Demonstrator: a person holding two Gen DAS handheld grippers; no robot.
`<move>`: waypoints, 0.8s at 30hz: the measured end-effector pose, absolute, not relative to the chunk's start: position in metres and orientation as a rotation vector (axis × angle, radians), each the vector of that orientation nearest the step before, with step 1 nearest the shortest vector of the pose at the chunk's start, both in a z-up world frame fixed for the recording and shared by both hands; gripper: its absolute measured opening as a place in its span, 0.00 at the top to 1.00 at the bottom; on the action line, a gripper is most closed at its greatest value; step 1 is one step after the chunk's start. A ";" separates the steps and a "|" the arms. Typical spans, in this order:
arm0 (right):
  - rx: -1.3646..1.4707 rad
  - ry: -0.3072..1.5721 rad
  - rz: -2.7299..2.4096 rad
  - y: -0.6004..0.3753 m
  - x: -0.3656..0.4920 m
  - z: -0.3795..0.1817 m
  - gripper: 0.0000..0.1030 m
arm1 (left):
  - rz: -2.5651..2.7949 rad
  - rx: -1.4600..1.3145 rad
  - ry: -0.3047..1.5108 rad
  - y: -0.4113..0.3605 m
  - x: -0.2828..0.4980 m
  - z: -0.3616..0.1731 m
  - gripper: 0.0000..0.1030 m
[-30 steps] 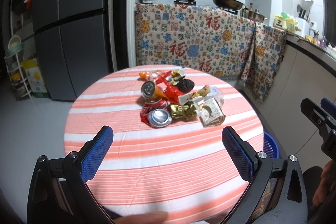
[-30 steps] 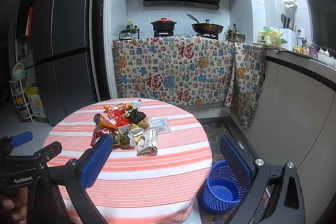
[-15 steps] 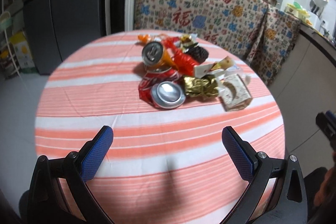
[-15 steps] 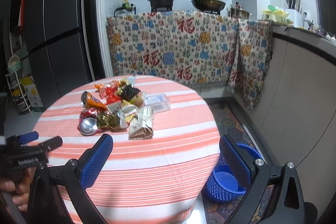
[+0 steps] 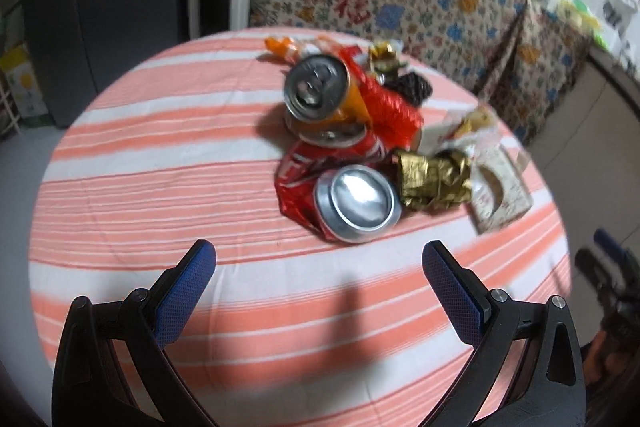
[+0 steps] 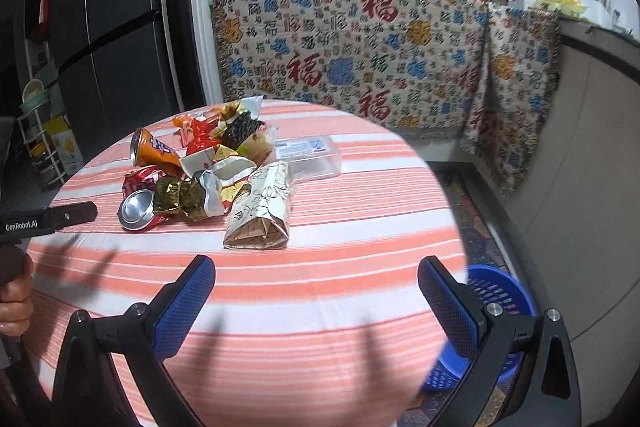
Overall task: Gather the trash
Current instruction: 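Grasp the crushed red can with the left gripper while the right grasps the white paper bag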
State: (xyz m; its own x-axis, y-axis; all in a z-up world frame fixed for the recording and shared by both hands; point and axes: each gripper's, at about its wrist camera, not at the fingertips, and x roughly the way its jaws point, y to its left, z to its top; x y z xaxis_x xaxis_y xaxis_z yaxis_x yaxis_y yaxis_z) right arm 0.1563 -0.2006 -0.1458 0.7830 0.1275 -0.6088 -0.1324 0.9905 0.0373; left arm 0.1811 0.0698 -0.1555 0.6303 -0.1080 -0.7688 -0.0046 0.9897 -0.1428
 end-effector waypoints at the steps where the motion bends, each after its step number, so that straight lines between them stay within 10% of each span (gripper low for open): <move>1: -0.001 0.667 0.142 -0.200 0.161 -0.149 0.00 | -0.069 -0.109 0.895 0.065 0.183 -0.160 0.01; 24: -0.013 0.799 0.185 -0.182 0.216 -0.174 0.00 | 0.071 -0.102 0.948 0.100 0.214 -0.184 0.01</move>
